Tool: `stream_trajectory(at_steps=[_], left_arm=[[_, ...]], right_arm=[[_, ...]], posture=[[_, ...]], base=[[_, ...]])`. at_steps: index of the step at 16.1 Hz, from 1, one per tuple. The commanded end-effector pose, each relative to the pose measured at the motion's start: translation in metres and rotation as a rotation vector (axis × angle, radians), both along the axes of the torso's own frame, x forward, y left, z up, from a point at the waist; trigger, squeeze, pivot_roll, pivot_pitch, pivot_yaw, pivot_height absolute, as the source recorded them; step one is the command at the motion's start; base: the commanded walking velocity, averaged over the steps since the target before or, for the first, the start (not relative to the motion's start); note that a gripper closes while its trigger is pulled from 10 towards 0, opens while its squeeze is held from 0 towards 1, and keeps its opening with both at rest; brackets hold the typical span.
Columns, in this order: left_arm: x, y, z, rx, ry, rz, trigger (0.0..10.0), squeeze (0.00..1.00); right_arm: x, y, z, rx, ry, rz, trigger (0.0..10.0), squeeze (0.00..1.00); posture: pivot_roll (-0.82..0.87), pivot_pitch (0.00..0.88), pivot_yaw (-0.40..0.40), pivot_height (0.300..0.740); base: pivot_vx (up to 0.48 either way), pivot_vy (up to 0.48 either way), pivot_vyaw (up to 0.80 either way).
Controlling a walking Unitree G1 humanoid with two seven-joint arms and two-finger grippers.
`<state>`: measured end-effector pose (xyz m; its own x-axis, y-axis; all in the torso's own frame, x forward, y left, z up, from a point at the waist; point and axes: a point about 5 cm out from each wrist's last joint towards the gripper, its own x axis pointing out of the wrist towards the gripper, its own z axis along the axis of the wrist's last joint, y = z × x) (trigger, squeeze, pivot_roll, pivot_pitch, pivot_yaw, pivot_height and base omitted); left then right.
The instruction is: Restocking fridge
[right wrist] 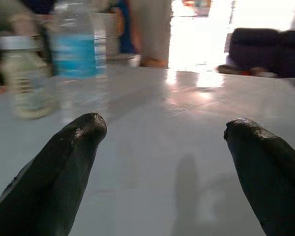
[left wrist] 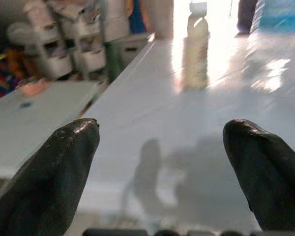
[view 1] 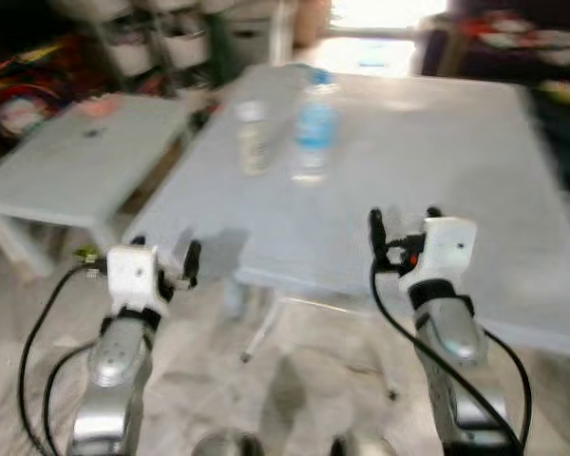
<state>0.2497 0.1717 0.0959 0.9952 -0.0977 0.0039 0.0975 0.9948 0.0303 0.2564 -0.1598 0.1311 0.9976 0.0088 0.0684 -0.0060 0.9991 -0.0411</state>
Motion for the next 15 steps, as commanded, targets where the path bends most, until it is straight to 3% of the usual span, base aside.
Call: stream_trajectory(at_steps=[1,12,15], left_arm=[[-0.0023,0.0047,-0.0024,0.001,0.006,0.010,10.0,0.00],[-0.0002,0.0046,-0.0030,-0.011,-0.003,0.017,10.0,0.00],[-0.0002,0.0059,-0.0023,-0.014,-0.012,0.025,10.0,0.00]], right_arm=[[0.0046,0.0039,0.0072,0.008,-0.027,0.026,10.0,0.00],[0.0103,0.0088,0.0141,-0.014,-0.070,0.081,10.0,0.00],[0.0113,0.0110,0.0142,-0.017,-0.076,0.097,10.0,0.00]], posture=[[-0.02,0.006,0.059,0.740],[-0.01,0.000,0.048,0.740],[-0.01,0.000,0.045,0.740]], base=[[0.386,0.000,-0.70],[0.412,0.046,-0.05],[0.000,0.000,0.00]])
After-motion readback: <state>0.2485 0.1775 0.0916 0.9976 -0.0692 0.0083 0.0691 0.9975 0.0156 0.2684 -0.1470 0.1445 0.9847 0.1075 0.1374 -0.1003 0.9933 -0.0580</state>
